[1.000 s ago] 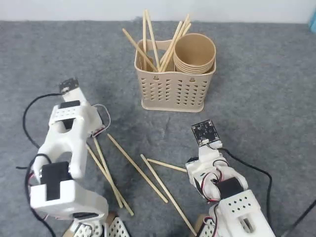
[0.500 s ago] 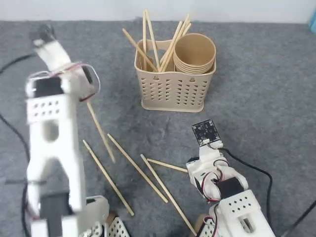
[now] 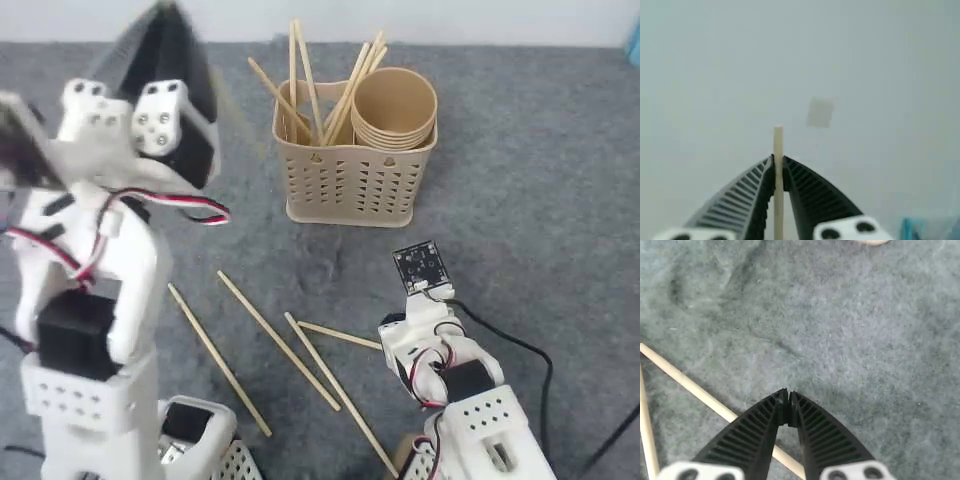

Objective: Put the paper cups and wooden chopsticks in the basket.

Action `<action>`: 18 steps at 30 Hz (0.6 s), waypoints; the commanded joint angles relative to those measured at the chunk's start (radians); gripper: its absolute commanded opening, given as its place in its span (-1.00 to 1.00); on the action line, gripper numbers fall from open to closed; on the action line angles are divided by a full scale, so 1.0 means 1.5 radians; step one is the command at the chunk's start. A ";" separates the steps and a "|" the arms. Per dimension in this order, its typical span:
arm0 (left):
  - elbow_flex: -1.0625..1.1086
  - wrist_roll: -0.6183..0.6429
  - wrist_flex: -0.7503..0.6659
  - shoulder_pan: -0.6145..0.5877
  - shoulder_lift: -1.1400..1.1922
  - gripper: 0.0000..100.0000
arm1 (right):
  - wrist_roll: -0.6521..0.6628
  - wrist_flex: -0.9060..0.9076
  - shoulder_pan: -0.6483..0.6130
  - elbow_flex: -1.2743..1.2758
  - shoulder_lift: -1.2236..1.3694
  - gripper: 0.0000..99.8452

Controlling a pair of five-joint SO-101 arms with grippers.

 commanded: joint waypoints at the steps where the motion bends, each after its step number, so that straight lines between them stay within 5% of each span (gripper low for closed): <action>1: -0.012 -0.004 -0.193 0.040 0.019 -0.98 | 0.009 -0.015 0.014 -0.005 -0.013 -0.98; 9: 0.024 -0.004 -0.282 0.041 0.164 -0.98 | 0.011 -0.015 0.015 -0.005 -0.013 -0.98; 18: 0.254 -0.007 -0.406 0.029 0.168 -0.98 | 0.012 -0.016 0.015 -0.008 -0.013 -0.98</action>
